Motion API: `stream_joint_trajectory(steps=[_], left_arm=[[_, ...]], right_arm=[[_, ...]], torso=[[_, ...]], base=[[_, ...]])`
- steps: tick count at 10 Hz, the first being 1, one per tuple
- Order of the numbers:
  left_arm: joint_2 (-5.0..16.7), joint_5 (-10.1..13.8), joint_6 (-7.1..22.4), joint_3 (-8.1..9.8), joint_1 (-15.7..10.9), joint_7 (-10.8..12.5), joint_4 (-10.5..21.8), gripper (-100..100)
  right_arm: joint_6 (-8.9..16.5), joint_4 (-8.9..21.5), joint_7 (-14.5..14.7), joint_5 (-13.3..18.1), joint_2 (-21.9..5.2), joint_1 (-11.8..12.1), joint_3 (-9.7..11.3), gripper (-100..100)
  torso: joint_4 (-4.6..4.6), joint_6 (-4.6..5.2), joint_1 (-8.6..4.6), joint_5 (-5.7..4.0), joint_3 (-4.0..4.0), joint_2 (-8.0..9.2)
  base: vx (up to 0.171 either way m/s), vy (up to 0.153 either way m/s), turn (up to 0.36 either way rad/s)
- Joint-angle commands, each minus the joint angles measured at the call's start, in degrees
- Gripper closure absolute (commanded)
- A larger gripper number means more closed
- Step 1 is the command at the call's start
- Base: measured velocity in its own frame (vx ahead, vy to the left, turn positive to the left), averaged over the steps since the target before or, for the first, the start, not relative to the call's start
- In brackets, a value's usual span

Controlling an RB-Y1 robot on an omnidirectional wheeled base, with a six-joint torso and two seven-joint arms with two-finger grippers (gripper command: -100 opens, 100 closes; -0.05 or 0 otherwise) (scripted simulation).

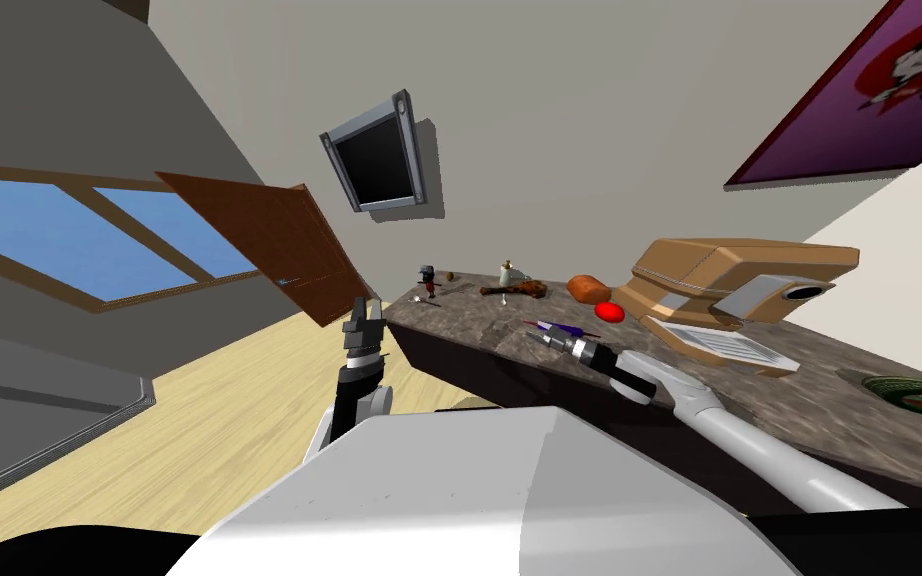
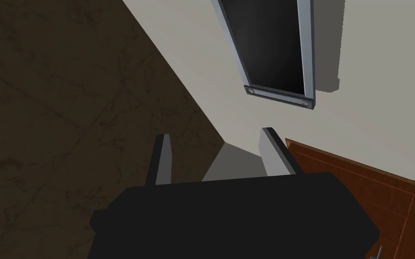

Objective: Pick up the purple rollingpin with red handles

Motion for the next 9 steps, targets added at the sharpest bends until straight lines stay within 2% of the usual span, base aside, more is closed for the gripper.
stream_joint_trajectory(steps=[1,2,3,4,5,6,8,9], left_arm=[[0.0,0.0,0.0,0.00,0.0,0.0,0.0,0],[0.0,0.0,0.0,0.00,0.0,0.0,0.0,0],[0.0,0.0,0.0,0.00,0.0,0.0,0.0,0],[0.0,0.0,0.0,0.00,0.0,0.0,0.0,0],[0.0,0.0,0.0,0.00,0.0,0.0,0.0,0],[0.0,0.0,0.0,0.00,0.0,0.0,0.0,0],[0.0,0.0,0.0,0.00,0.0,0.0,0.0,0],[0.0,0.0,0.0,0.00,0.0,0.0,0.0,0]], right_arm=[[0.6,2.3,0.5,1.7,-2.9,0.6,-0.1,-100],[0.6,2.3,0.5,1.7,-3.9,0.6,-0.1,-100],[0.9,5.0,1.2,3.3,-5.8,0.7,0.2,-100],[0.9,5.0,1.2,3.3,-6.5,0.7,0.2,-100],[1.3,7.7,2.0,5.0,-8.6,1.0,0.6,-100],[1.3,7.7,2.0,5.0,-8.9,1.0,0.6,-100],[2.0,12.2,3.6,8.3,-12.8,2.0,1.3,-100],[2.0,13.1,3.6,8.3,-13.2,2.0,1.3,-100]], torso=[[0.00,0.00,0.00,0.00,0.00,0.00],[-0.01,-0.05,0.00,0.00,-0.03,-0.05],[-0.01,0.00,-0.02,-0.01,-0.02,-0.03],[-0.01,-0.04,0.03,0.00,-0.02,-0.03],[0.00,0.00,0.00,0.00,0.00,-0.01],[0.00,-0.03,0.01,0.00,0.00,0.01],[0.00,-0.03,0.01,0.00,-0.01,-0.03],[-0.01,-0.03,0.05,0.01,-0.02,-0.04]], base=[[0.028,0.062,0.175],[0.024,0.055,0.119],[0.020,0.071,0.183],[0.019,0.059,0.086],[0.014,0.063,0.157],[0.019,0.049,0.110],[0.029,0.072,0.237],[0.027,0.053,0.081]])
